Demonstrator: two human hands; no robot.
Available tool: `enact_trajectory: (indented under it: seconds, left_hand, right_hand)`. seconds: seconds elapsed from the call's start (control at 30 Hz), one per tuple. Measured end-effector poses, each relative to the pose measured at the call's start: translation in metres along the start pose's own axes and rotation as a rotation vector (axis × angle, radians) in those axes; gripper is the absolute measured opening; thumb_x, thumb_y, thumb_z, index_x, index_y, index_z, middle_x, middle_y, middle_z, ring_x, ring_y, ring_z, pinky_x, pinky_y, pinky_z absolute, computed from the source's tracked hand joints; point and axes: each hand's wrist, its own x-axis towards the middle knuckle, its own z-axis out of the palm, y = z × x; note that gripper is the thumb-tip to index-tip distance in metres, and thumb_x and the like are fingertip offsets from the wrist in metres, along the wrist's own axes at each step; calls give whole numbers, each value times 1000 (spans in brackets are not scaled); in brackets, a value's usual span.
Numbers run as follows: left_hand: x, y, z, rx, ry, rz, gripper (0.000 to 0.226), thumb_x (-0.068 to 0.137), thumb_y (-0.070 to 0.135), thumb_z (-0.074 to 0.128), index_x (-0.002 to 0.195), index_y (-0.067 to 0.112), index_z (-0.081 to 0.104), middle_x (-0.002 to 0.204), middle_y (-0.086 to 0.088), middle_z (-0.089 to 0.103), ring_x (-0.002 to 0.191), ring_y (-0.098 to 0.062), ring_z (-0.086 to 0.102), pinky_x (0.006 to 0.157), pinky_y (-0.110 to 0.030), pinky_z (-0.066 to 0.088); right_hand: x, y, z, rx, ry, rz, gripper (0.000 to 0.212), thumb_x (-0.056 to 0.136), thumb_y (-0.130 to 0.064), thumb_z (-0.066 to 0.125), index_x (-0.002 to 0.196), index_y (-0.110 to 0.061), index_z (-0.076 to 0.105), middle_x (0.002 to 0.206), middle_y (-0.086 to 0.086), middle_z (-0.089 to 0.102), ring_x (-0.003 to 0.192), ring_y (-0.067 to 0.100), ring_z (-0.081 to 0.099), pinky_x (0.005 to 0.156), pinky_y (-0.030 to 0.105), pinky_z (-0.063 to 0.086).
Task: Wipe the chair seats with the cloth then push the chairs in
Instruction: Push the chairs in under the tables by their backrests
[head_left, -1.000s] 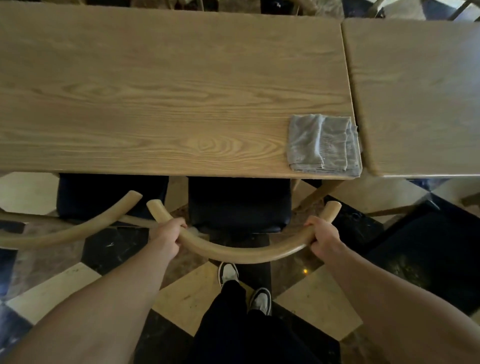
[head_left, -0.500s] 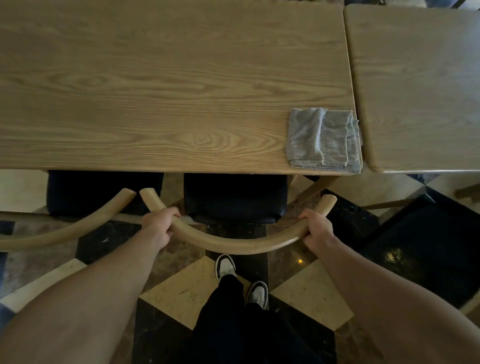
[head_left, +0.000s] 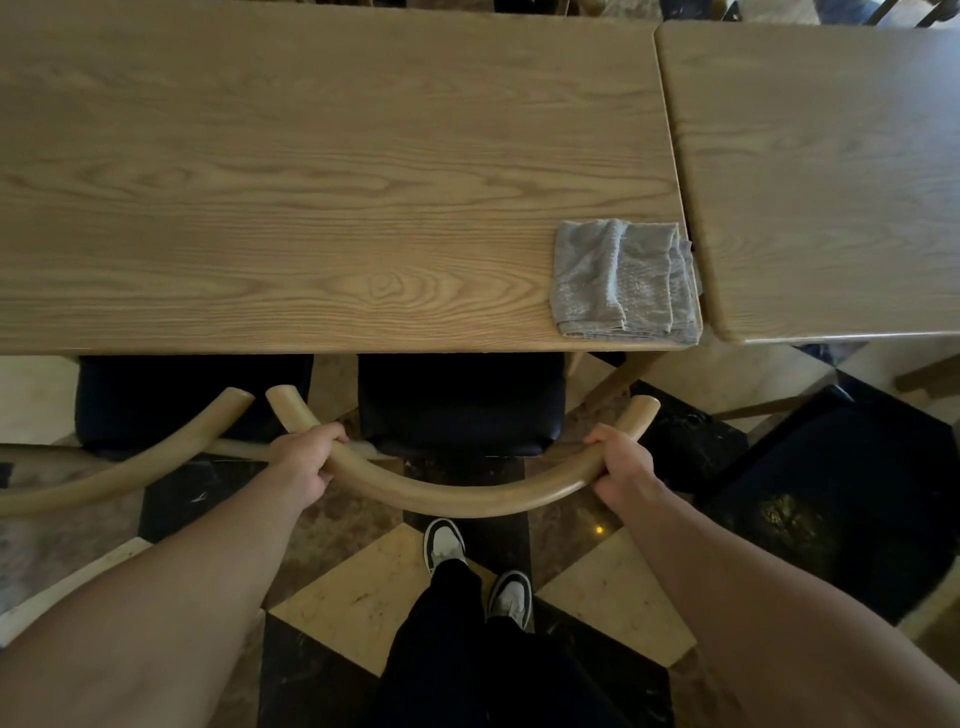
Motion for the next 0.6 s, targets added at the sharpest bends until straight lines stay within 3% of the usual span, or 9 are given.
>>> enact_trajectory:
  seconds: [0.2, 0.3, 0.4, 0.47, 0.53, 0.6]
  left_hand:
    - [-1, -1, 3, -3, -4, -12, 58, 81, 6, 75, 134, 5, 50, 118, -17, 54, 109, -31, 55, 98, -43, 52]
    - [-3, 2, 3, 22, -10, -13, 56, 81, 7, 76, 131, 7, 50, 121, -18, 55, 105, -30, 56, 95, -44, 54]
    - [-8, 6, -2, 26, -65, -51, 57, 85, 16, 78, 133, 11, 48, 109, -15, 56, 90, -29, 58, 86, -45, 58]
    - [-14, 7, -4, 38, -102, -97, 54, 87, 29, 78, 130, 18, 47, 105, -13, 56, 91, -30, 60, 87, -49, 59]
    - [-21, 4, -5, 153, -104, -74, 50, 89, 43, 73, 126, 21, 46, 111, -11, 58, 98, -30, 63, 85, -49, 60]
    - [-26, 0, -7, 324, -54, 27, 56, 91, 52, 66, 131, 17, 47, 118, -9, 60, 106, -29, 63, 82, -47, 60]
  right_hand:
    - [7, -3, -2, 0, -5, 11, 26, 75, -3, 76, 88, -15, 57, 102, 16, 66, 93, 35, 66, 88, 51, 58]
    - [10, -1, -1, -13, 12, 10, 26, 75, -8, 78, 88, -18, 57, 103, 15, 66, 92, 34, 66, 85, 49, 58]
    - [8, -4, 1, -41, 32, 17, 28, 79, -25, 83, 88, -23, 57, 102, 10, 67, 91, 30, 66, 75, 46, 57]
    - [7, -6, 1, -57, 57, 31, 35, 77, -40, 86, 88, -24, 57, 97, 7, 65, 88, 29, 64, 69, 45, 56]
    - [7, -8, 1, -125, 95, 28, 50, 75, -53, 85, 98, -18, 59, 95, 6, 62, 85, 28, 61, 71, 44, 53]
    - [6, -10, 3, -310, 176, -52, 74, 77, -59, 80, 125, -10, 54, 101, 8, 62, 88, 29, 61, 80, 45, 51]
